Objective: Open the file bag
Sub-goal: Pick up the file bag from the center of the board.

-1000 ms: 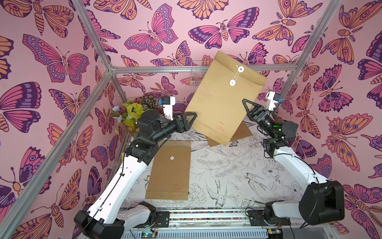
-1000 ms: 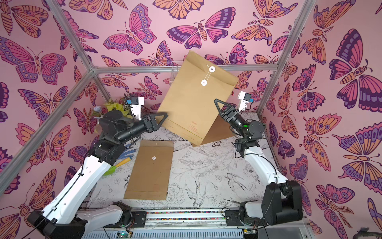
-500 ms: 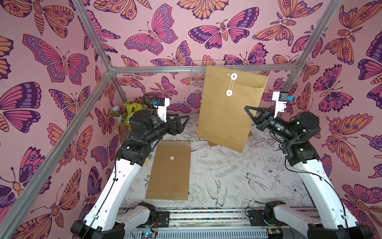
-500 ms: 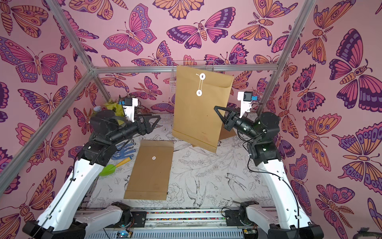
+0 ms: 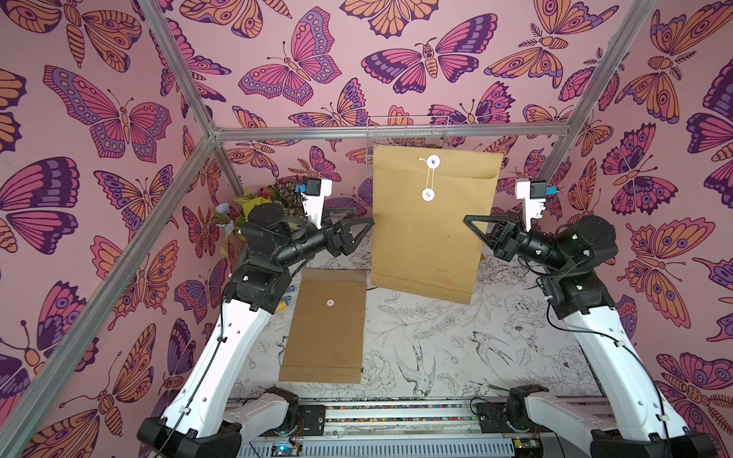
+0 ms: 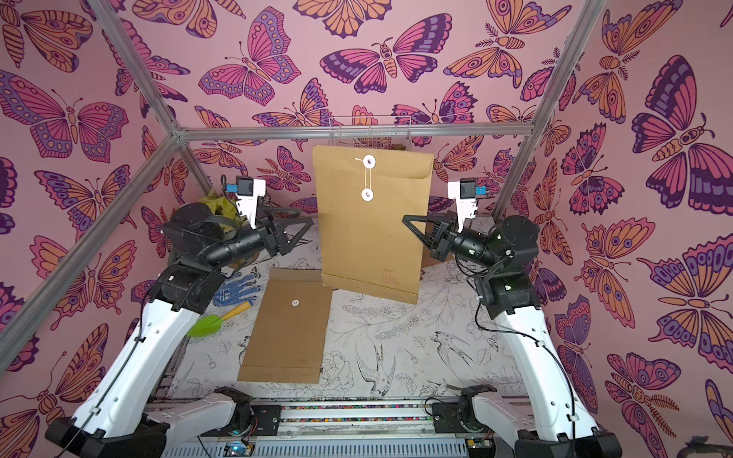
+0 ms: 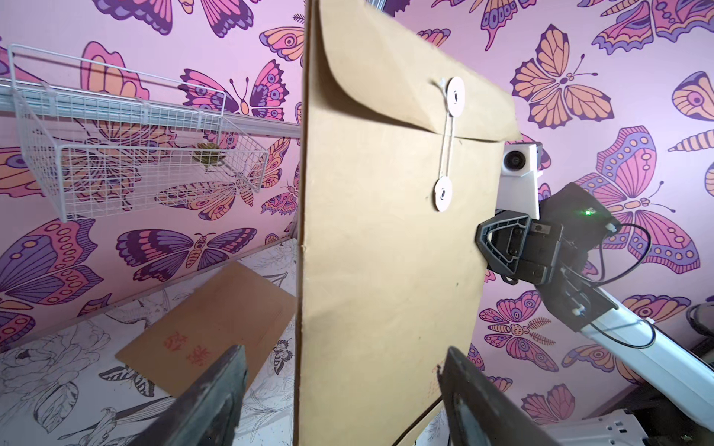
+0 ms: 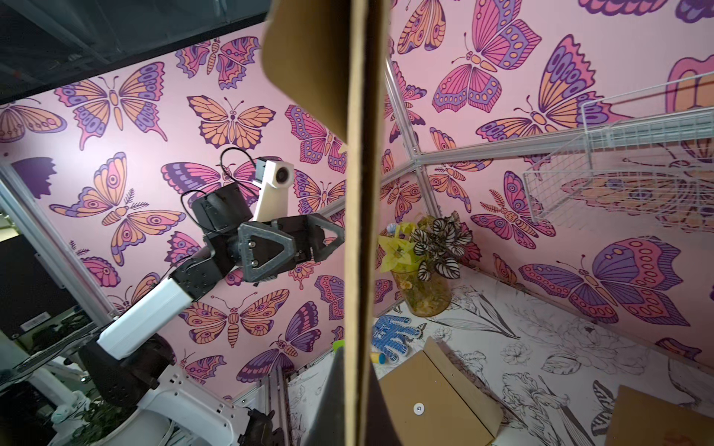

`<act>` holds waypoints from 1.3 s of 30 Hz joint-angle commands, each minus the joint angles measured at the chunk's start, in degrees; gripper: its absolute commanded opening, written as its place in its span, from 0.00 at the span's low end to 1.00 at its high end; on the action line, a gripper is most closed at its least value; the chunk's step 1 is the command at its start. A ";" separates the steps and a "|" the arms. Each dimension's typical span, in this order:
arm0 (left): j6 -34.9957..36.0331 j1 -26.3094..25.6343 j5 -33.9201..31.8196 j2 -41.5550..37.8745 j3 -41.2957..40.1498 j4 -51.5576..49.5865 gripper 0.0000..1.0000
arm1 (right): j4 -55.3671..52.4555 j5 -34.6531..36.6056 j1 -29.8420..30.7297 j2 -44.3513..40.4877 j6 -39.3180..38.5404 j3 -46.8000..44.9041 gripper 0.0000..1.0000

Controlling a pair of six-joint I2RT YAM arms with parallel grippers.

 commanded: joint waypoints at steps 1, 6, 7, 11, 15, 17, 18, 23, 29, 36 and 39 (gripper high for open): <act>-1.21 0.37 3.52 0.90 0.57 3.94 0.81 | 5.46 -2.79 0.78 -1.06 3.18 0.41 0.00; -2.25 0.37 5.23 2.51 1.51 5.00 0.76 | 9.30 -4.34 1.79 -1.29 6.55 -0.64 0.00; -2.26 0.37 5.72 2.75 1.56 5.17 0.75 | 9.42 -4.60 2.19 -1.37 6.56 -0.72 0.00; -4.25 0.37 8.53 3.45 0.73 8.45 0.69 | 9.36 -5.50 3.77 -1.48 5.71 -1.01 0.00; -7.95 0.35 12.74 3.42 0.15 13.93 0.58 | 6.59 -4.61 3.84 -1.62 4.84 -1.07 0.00; -9.21 0.37 13.98 3.16 0.33 15.38 0.48 | 5.40 -3.62 3.84 -2.16 4.08 -1.47 0.00; -9.54 0.38 14.46 2.88 0.28 15.94 0.44 | 5.13 -3.21 3.92 -2.33 3.78 -1.73 0.00; -11.86 0.37 16.00 2.43 -0.35 19.47 0.22 | 3.77 -1.25 3.84 -2.45 3.15 -2.58 0.00; -14.47 0.21 18.33 2.97 -0.20 21.69 0.16 | 8.08 1.51 4.08 -3.13 7.22 -4.40 0.00; -14.87 -0.94 18.38 3.33 -0.38 22.40 0.07 | 7.43 2.56 4.67 -3.18 7.63 -5.84 0.00; -14.35 -0.94 18.20 3.03 -0.38 21.09 0.00 | 1.55 4.21 4.64 -4.07 3.94 -5.43 0.00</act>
